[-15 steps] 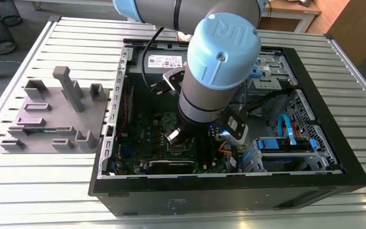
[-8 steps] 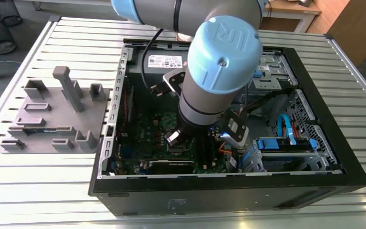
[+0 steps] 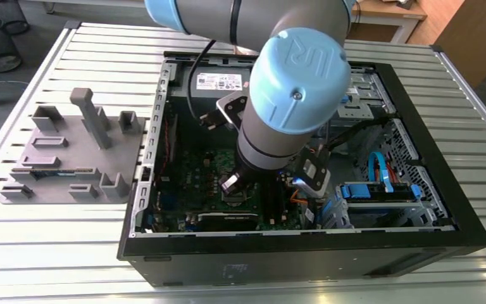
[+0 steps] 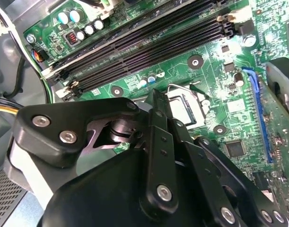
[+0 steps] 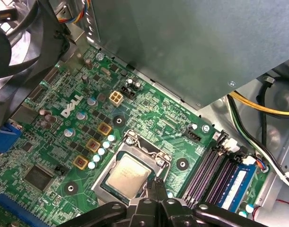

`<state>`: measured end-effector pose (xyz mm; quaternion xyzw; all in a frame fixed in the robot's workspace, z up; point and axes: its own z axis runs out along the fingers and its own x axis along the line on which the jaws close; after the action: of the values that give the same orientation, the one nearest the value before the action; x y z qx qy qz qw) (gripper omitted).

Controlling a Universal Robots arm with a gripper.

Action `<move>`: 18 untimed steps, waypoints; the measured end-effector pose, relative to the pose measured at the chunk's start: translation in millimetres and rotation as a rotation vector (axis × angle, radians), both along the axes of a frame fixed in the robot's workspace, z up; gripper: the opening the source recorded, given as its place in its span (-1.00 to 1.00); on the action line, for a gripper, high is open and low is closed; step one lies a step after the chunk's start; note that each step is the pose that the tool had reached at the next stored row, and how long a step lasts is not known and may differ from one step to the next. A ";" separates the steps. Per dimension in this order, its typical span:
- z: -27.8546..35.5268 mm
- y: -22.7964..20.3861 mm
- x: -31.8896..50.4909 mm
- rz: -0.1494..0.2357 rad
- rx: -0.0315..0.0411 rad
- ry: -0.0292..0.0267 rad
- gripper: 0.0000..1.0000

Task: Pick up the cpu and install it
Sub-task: 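Install the first cpu locking lever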

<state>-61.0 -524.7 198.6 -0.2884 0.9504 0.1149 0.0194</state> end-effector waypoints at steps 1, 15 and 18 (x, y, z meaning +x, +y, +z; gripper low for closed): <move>0.0 -0.5 0.0 0.000 0.0011 0.0000 -0.79; -3.2 -5.1 0.0 0.000 0.0273 0.0020 -0.79; -3.2 -7.0 0.0 0.000 0.0280 0.0021 -0.79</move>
<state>-61.0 -531.6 195.4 -0.2880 0.9487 0.1285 0.0224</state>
